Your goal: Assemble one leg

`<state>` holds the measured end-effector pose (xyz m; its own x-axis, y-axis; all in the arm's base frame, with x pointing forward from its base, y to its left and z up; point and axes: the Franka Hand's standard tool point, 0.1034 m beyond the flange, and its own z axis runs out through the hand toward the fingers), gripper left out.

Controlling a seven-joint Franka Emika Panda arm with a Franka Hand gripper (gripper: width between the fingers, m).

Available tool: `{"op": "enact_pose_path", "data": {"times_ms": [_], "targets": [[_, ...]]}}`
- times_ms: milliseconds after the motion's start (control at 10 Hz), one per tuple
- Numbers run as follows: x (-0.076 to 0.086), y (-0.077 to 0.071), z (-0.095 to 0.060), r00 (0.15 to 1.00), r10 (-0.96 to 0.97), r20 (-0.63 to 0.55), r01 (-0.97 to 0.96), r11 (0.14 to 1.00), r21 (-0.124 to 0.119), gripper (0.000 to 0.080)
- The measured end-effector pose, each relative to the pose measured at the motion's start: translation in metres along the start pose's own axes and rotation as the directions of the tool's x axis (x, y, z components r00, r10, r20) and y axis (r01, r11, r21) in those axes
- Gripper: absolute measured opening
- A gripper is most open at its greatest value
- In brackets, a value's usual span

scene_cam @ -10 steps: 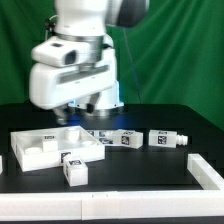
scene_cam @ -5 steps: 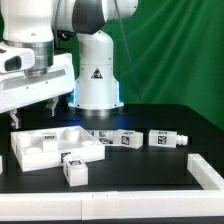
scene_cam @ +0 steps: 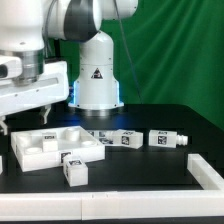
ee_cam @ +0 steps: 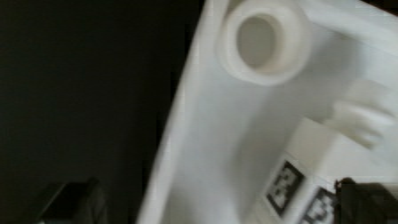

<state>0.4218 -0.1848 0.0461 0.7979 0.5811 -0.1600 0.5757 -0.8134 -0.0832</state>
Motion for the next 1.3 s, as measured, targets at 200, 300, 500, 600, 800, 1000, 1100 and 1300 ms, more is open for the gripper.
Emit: {"op": "enact_pose_path", "data": {"times_ms": [200,300,500,600,800,1000,1100,1300], "targets": [[-0.003,0.016,0.017,1.0,0.016,-0.001,-0.016,1.0,0.02,0.0648],[-0.006,0.019,0.023,1.0,0.025,0.001,-0.025,0.999,0.03,0.0648],[-0.005,0.016,0.035,1.0,0.025,0.007,-0.026,0.999,0.038,0.0648],[-0.003,0.013,0.037,1.0,0.027,0.008,-0.028,0.999,0.04,0.0648],[0.0,0.011,0.039,1.0,0.028,0.01,-0.028,0.999,0.043,0.0648],[0.001,0.01,0.039,1.0,0.026,0.009,-0.026,0.999,0.042,0.0542],[0.001,0.01,0.039,1.0,0.025,0.009,-0.026,0.999,0.042,0.0406],[0.001,0.01,0.039,1.0,0.025,0.009,-0.026,0.999,0.042,0.027]]}}
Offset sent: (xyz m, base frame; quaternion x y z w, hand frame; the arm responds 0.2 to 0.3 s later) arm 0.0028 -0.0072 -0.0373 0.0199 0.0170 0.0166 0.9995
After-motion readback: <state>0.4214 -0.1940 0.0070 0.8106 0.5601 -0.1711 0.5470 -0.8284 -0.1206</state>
